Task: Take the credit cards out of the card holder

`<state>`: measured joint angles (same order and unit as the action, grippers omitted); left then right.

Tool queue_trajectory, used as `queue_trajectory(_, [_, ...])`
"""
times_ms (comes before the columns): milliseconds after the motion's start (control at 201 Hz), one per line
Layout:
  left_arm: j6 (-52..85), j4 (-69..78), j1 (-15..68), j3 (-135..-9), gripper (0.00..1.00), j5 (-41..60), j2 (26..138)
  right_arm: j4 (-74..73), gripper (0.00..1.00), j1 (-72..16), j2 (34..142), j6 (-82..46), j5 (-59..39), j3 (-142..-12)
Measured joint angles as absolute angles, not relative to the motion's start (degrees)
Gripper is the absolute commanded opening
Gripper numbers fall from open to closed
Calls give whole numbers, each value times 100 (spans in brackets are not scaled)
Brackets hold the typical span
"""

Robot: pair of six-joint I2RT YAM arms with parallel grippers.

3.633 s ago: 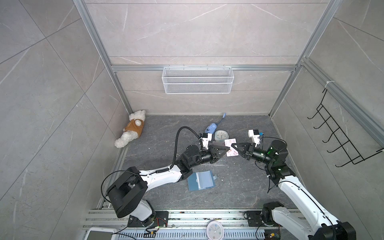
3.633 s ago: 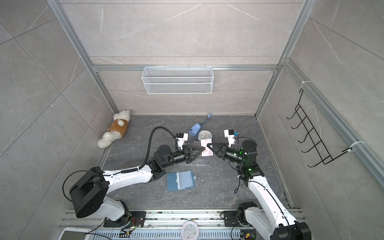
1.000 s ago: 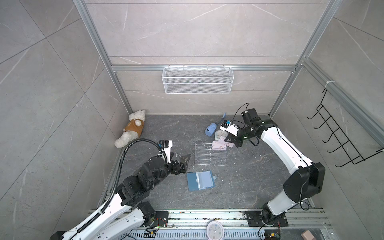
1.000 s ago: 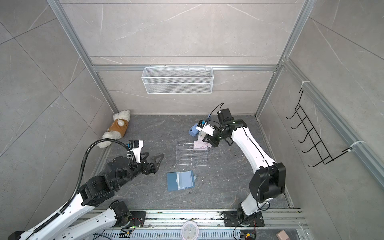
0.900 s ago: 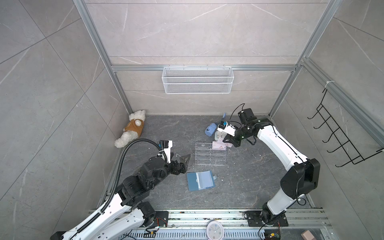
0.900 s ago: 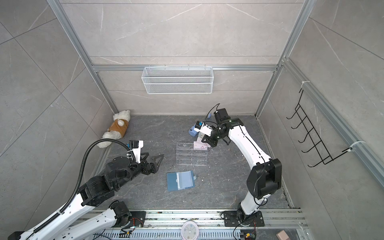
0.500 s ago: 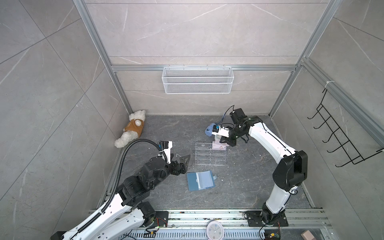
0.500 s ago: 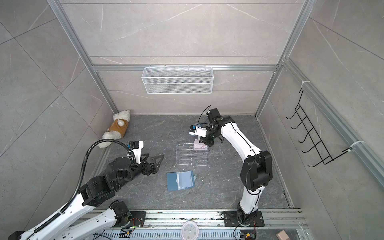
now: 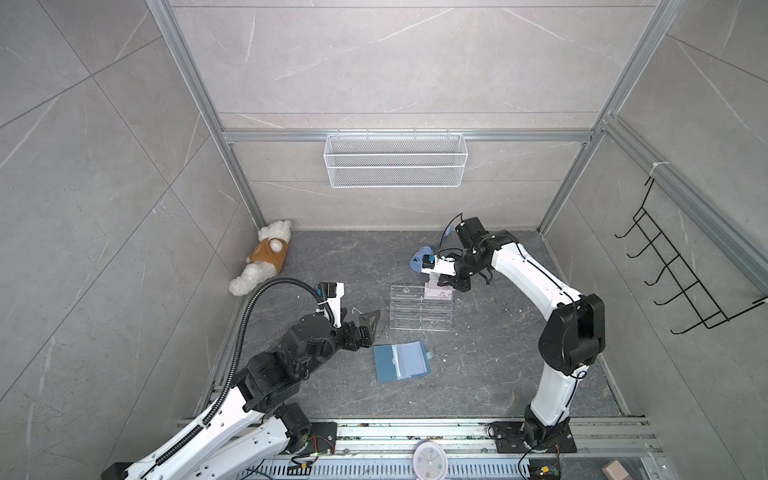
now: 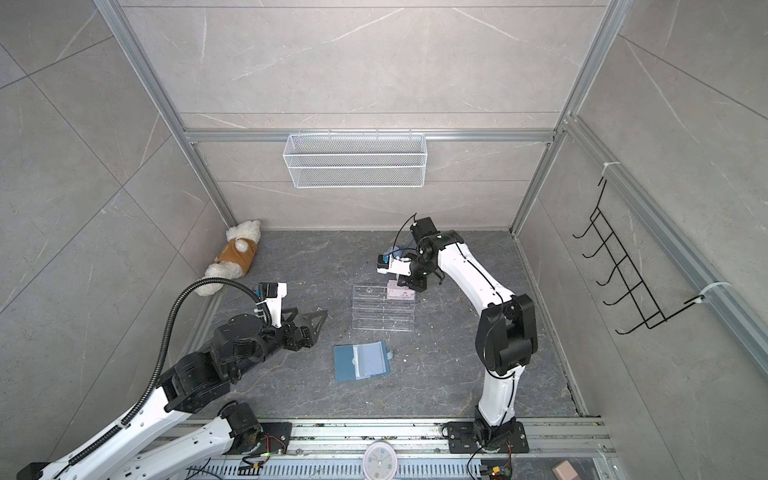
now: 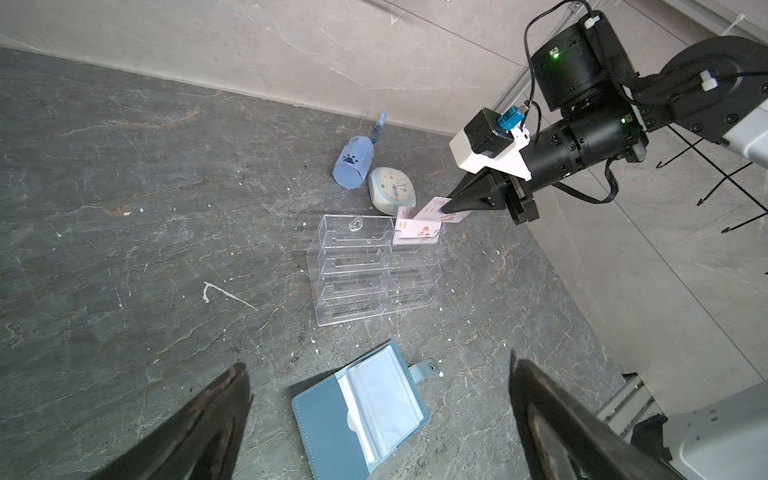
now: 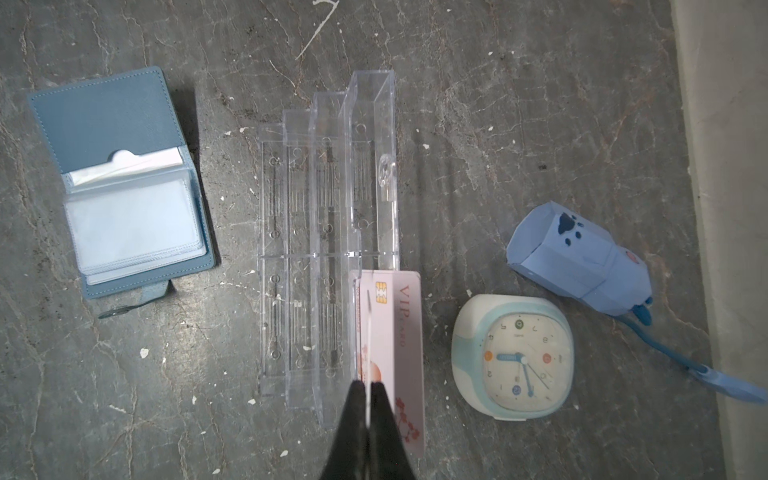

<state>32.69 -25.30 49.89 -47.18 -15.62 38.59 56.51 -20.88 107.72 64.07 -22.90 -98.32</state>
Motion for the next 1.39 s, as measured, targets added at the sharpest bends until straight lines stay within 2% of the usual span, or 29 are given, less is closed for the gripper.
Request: queue_trajectory(1394, [3308,-2571,4989,-4543,98,-1645,3693,5588,1,-2088,11231,6469,-2292,-9939])
